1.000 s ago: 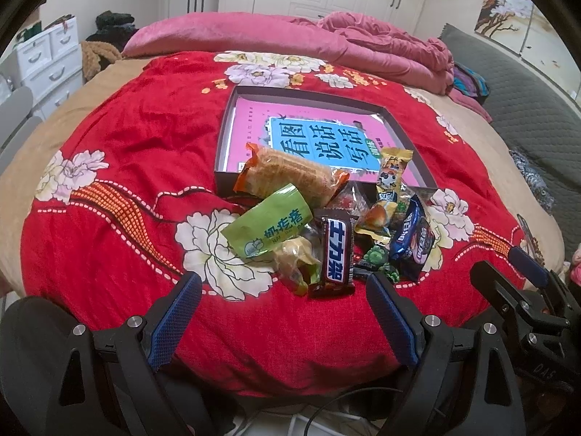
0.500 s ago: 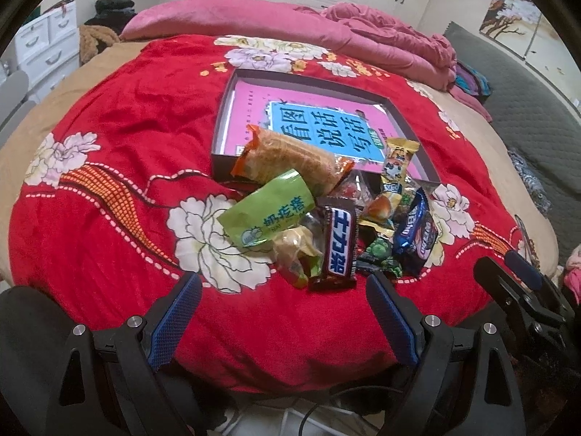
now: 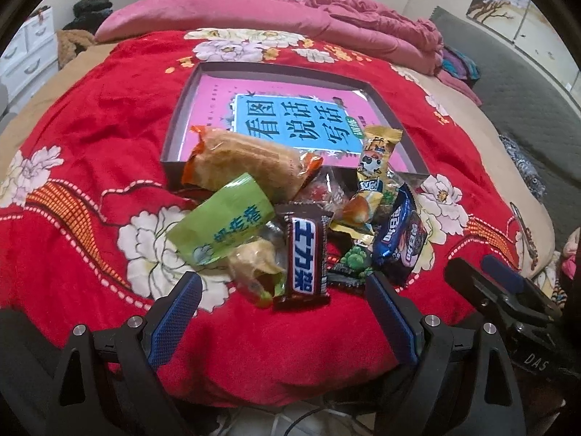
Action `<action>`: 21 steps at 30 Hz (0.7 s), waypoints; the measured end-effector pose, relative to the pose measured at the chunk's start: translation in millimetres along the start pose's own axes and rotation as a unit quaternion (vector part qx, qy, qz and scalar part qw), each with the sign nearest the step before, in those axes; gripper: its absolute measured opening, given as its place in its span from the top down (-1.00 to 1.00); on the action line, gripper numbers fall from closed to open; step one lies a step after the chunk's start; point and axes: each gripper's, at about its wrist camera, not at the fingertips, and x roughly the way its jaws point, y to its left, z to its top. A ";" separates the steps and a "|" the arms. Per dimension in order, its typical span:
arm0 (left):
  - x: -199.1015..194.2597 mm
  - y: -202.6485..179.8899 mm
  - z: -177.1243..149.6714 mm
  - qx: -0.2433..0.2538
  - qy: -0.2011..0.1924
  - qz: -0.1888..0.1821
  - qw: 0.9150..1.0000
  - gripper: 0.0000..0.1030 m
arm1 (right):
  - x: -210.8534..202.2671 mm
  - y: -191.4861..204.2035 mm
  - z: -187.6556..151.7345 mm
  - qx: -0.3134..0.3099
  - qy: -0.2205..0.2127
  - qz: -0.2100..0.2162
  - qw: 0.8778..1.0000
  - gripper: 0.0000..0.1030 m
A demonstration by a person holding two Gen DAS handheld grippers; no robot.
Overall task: Organize snacks
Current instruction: 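Grasp the Snickers bar with the left tool while the right tool grasps the Oreo packet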
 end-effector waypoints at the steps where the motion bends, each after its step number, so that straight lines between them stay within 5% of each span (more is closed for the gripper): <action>1: 2.7 -1.5 0.8 0.004 0.001 0.005 1.000 -0.78 | 3.5 -0.2 0.6 0.003 0.004 0.003 1.000 -0.99; 3: 7.6 -3.1 3.3 0.007 0.006 0.004 1.000 -0.65 | 9.6 0.5 1.7 0.006 0.010 0.009 1.000 -0.99; 5: 12.9 -4.9 5.6 0.010 0.014 -0.004 1.000 -0.30 | 16.5 0.7 3.1 0.009 0.017 0.016 1.000 -0.99; 15: 23.6 -10.1 14.9 0.017 0.016 -0.018 1.000 -0.14 | 45.5 -4.5 8.9 0.041 0.055 0.038 0.997 -0.97; 21: 27.0 -10.2 18.6 0.017 0.016 -0.019 1.000 0.03 | 61.9 -6.3 11.1 0.059 0.080 0.060 0.993 -0.65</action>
